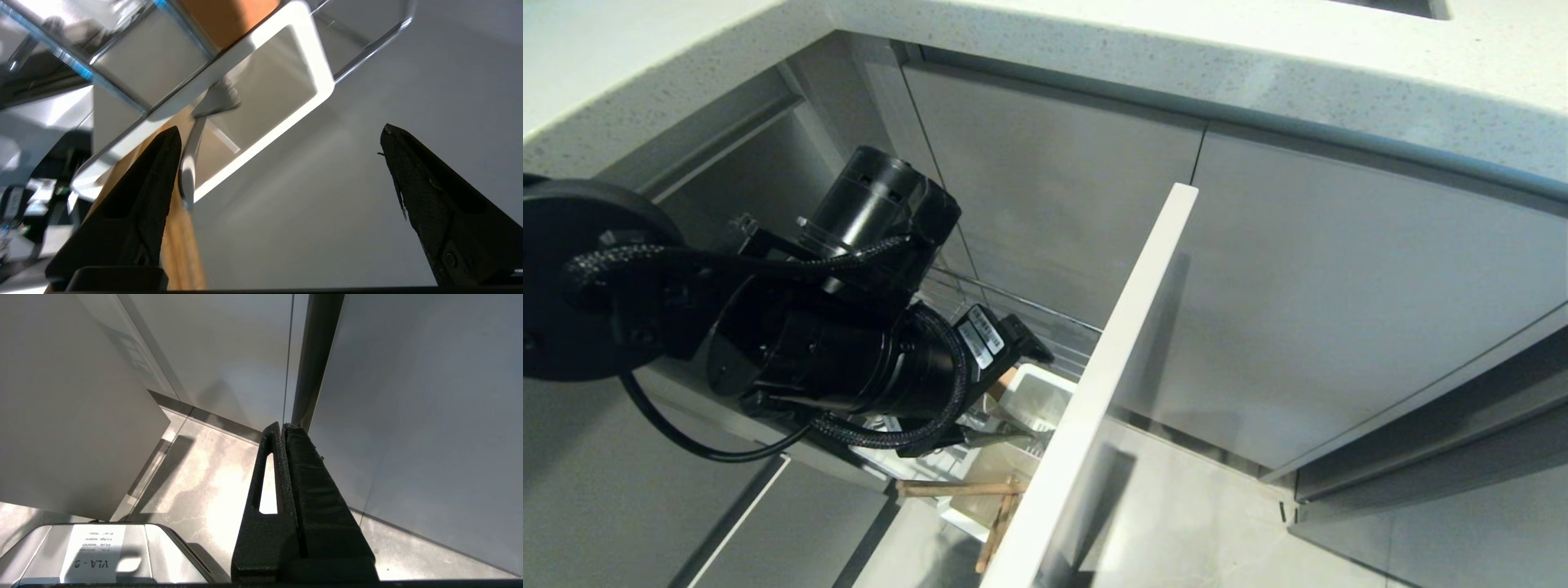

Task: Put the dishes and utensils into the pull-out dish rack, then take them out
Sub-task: Take the fork out of the cupboard

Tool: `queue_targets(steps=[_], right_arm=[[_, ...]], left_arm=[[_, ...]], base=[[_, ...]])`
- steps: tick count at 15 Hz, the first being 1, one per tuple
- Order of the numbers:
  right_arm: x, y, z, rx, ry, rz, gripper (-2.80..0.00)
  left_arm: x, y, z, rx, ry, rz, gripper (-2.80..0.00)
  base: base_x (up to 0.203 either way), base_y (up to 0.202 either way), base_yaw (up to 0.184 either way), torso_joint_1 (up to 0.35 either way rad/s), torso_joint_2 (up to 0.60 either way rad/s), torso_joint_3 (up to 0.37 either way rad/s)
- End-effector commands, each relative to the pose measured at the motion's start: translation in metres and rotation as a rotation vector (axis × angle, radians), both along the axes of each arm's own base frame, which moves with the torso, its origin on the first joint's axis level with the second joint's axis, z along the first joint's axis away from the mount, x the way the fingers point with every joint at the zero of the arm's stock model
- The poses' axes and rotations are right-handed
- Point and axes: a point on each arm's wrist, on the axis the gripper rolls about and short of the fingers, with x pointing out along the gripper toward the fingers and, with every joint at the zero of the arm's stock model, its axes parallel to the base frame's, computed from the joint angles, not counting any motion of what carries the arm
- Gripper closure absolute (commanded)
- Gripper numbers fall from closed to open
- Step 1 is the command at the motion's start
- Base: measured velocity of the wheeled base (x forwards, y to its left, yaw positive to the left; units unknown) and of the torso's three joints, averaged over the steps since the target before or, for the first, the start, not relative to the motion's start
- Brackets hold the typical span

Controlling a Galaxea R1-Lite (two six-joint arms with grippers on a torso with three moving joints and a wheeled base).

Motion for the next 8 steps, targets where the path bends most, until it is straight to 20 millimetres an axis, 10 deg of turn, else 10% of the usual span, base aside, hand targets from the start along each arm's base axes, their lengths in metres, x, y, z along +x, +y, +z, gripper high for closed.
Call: queue_targets(steps=[1, 8], right_arm=[[0.0002, 0.0, -0.0004, 0.0, 0.002, 0.001, 0.0], [0.0002, 0.0, -0.0004, 0.0, 0.002, 0.001, 0.0]], left_arm=[[-0.0003, -0.0006, 0.0003, -0.005, 0.006, 0.003, -2.8], [0.0014, -0.0016, -0.0016, 0.0, 0.009, 0.006, -2.8]], base=[[0.0, 0.0, 0.0, 0.0, 0.0, 0.0], [0.0, 0.0, 0.0, 0.0, 0.0, 0.0]])
